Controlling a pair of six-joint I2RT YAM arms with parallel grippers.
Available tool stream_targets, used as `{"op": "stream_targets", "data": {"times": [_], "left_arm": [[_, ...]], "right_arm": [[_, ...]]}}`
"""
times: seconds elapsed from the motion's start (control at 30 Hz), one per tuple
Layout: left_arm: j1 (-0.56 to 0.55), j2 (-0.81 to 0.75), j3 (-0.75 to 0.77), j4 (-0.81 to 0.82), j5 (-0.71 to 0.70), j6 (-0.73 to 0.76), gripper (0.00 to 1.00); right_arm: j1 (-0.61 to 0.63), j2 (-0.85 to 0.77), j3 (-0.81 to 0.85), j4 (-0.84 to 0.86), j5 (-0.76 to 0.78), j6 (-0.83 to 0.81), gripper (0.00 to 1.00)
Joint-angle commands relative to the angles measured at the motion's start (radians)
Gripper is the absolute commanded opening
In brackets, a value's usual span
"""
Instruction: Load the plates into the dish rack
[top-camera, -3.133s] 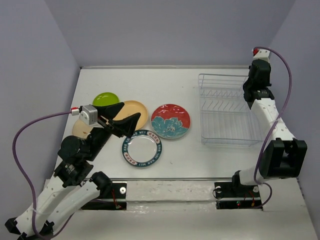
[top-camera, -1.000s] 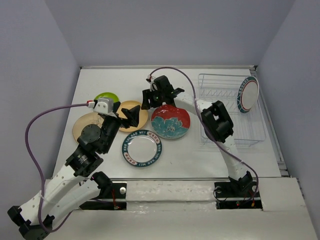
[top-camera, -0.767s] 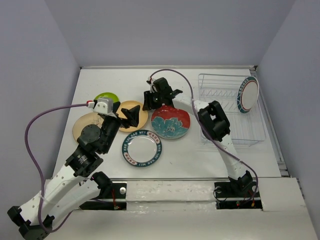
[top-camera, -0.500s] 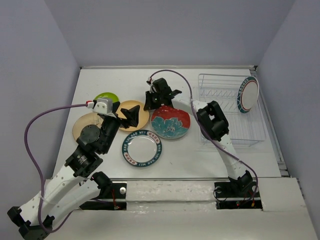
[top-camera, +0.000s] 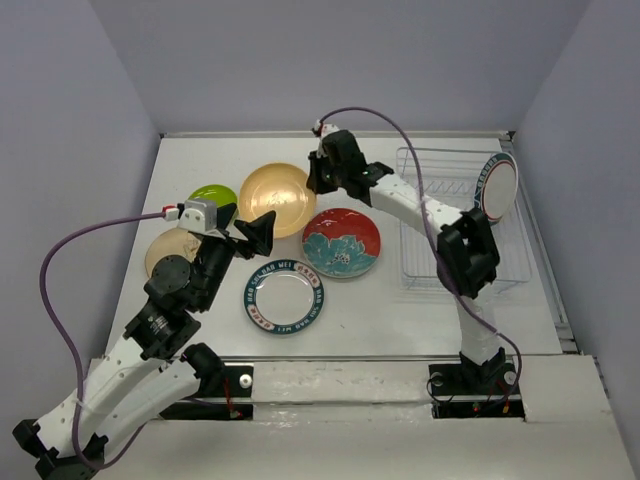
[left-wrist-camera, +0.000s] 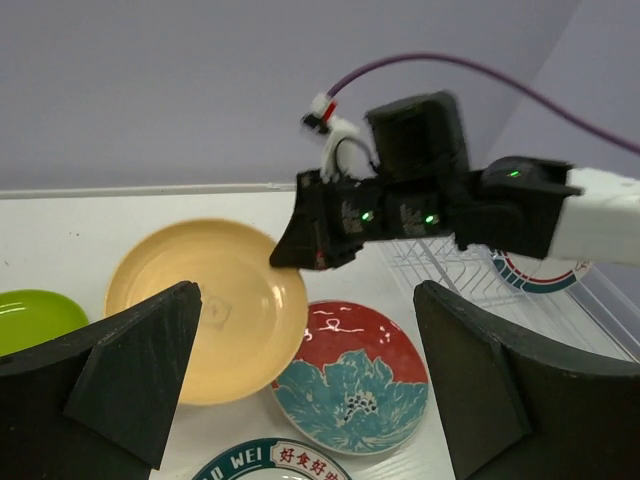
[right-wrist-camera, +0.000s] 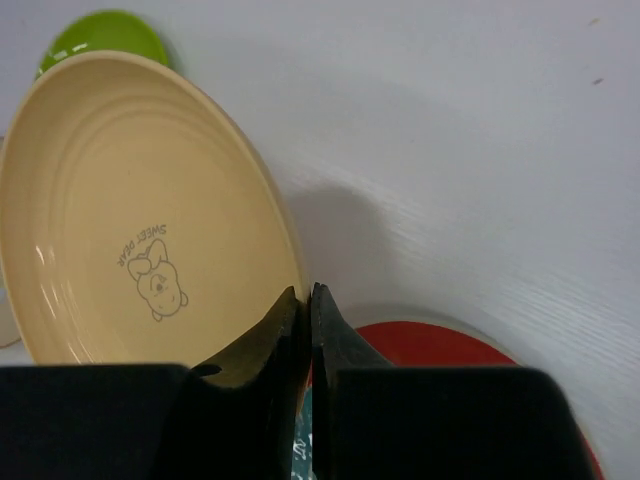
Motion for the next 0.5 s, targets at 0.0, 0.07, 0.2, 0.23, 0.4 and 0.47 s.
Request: {"op": "stream_targets", "data": {"times": [0.0, 0.07, 0.2, 0.23, 0.4, 0.47], "left_arm": [[0.006, -0.030, 0.005, 0.058, 0.020, 0.003, 0.99], [0.006, -0.044, 0.007, 0.058, 0.039, -0.005, 0.99], [0.005, -0.059, 0.013, 0.058, 0.082, -0.020, 0.99], [0.005, -0.062, 0.013, 0.058, 0.094, -0.025, 0.99], [0.005, -0.079, 0.017, 0.058, 0.125, -0.031, 0.99], [0.005, -0.084, 0.017, 0.058, 0.129, -0.033, 0.99]], "right_arm": [[-0.058, -0.275, -0.045, 0.069, 0.250, -0.084, 0.07], [-0.121, -0.382, -0.075, 0.023, 0.377, -0.132, 0.07], [-0.210, -0.496, -0.070, -0.118, 0.703, -0.288, 0.07], [-0.223, -0.510, -0.072, -0.147, 0.777, -0.402, 0.07], [-0.292, -0.550, -0.101, -0.155, 1.201, -0.708, 0.07], [-0.308, -0.570, -0.098, -0.154, 1.214, -0.755, 0.07]]}}
